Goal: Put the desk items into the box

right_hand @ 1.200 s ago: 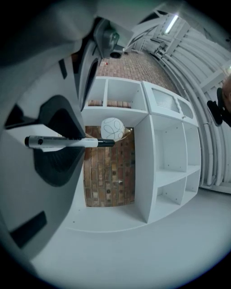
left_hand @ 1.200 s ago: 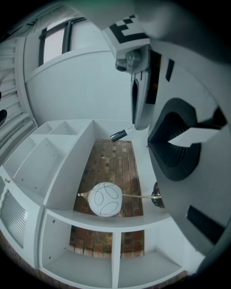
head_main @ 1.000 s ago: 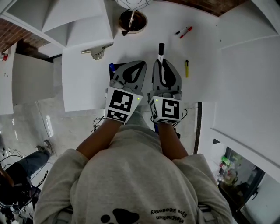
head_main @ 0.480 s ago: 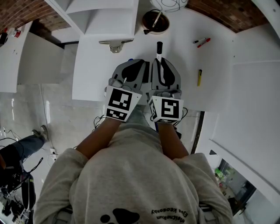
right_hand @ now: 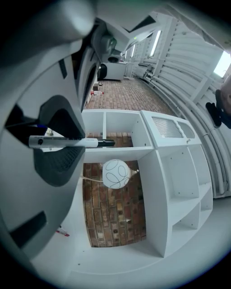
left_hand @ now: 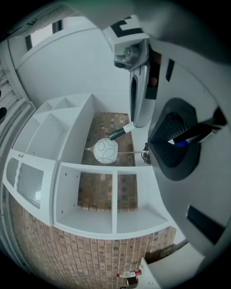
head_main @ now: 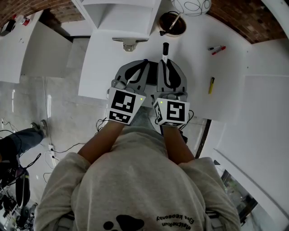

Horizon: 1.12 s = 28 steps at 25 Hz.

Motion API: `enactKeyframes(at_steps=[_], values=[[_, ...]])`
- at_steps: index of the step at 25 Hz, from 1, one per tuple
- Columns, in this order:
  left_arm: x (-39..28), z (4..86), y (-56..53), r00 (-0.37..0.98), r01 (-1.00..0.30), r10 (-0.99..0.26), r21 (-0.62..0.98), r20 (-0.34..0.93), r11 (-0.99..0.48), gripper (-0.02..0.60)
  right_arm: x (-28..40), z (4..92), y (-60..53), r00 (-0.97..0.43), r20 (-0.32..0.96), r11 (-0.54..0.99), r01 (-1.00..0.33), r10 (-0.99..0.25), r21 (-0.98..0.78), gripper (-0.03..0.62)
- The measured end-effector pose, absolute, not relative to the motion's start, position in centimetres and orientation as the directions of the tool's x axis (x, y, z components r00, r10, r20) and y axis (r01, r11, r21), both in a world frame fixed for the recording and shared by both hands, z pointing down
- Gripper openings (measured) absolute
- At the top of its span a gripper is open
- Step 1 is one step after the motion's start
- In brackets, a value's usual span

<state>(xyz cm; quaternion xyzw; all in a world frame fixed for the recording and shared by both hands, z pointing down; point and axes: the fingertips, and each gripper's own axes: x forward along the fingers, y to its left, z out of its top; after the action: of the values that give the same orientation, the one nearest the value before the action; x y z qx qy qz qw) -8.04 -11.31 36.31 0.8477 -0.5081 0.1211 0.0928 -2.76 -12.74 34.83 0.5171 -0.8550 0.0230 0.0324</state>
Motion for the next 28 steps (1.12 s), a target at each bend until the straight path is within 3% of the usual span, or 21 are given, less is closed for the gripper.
enactKeyframes(at_steps=[14, 28], values=[[-9.7, 38.0, -10.5, 0.416, -0.9, -0.841, 0.025, 0.346, -0.435, 0.005, -5.5, 39.2, -12.2, -0.513, 0.157, 0.524, -0.851, -0.844, 0.031, 0.077], [-9.6, 39.7, -10.1, 0.424, -0.895, -0.818, 0.042, 0.389, -0.444, 0.005, -5.7, 43.9, -12.3, -0.485, 0.498, 0.57, -0.822, -0.719, 0.023, 0.077]])
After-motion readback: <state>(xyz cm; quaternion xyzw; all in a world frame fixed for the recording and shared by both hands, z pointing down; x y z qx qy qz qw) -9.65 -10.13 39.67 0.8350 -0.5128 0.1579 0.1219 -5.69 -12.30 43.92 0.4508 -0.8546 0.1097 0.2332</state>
